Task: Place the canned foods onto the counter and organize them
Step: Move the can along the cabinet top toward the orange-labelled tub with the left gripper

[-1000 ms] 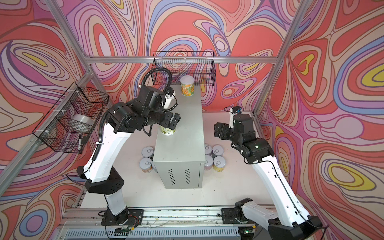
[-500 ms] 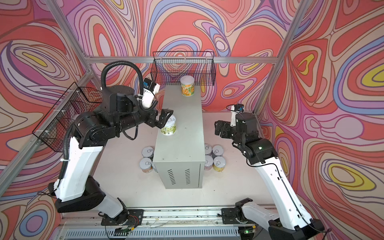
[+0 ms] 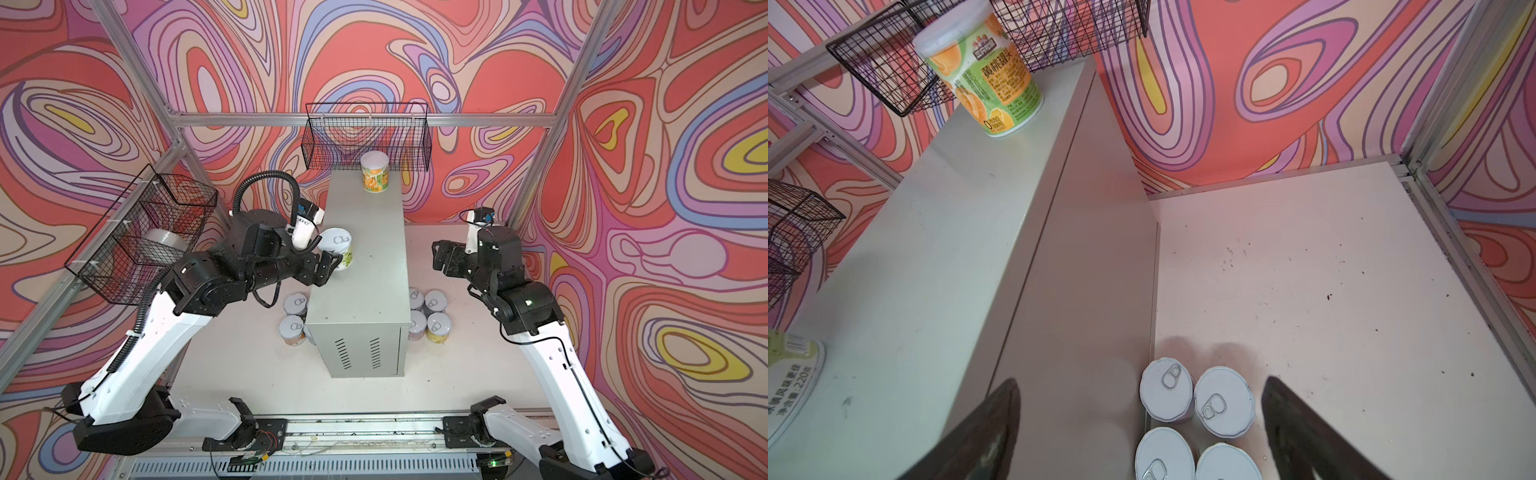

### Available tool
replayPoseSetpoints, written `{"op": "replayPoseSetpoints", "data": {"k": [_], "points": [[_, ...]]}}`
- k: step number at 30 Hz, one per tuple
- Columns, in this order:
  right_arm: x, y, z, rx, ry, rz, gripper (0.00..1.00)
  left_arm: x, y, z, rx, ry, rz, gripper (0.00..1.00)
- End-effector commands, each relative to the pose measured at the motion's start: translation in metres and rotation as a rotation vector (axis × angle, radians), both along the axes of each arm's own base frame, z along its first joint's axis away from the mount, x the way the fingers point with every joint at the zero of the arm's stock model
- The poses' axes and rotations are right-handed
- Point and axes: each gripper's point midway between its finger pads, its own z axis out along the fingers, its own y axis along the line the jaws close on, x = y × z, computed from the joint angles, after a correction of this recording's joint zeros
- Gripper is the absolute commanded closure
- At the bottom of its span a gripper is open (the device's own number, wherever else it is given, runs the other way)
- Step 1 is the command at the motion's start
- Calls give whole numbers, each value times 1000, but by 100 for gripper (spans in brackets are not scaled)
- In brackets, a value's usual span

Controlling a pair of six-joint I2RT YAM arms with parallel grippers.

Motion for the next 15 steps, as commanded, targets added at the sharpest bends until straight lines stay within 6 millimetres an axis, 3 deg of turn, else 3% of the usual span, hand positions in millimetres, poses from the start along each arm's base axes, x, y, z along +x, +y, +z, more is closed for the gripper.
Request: {"op": "replayPoseSetpoints", "data": {"k": [1,15], "points": [[-1,-1,3,27,-11,-5,7,4,0,12,-48,-44,26,20],[3,1,-3,27,-4,-5,7,49,-23,-1,-23,-62,63,35]]}}
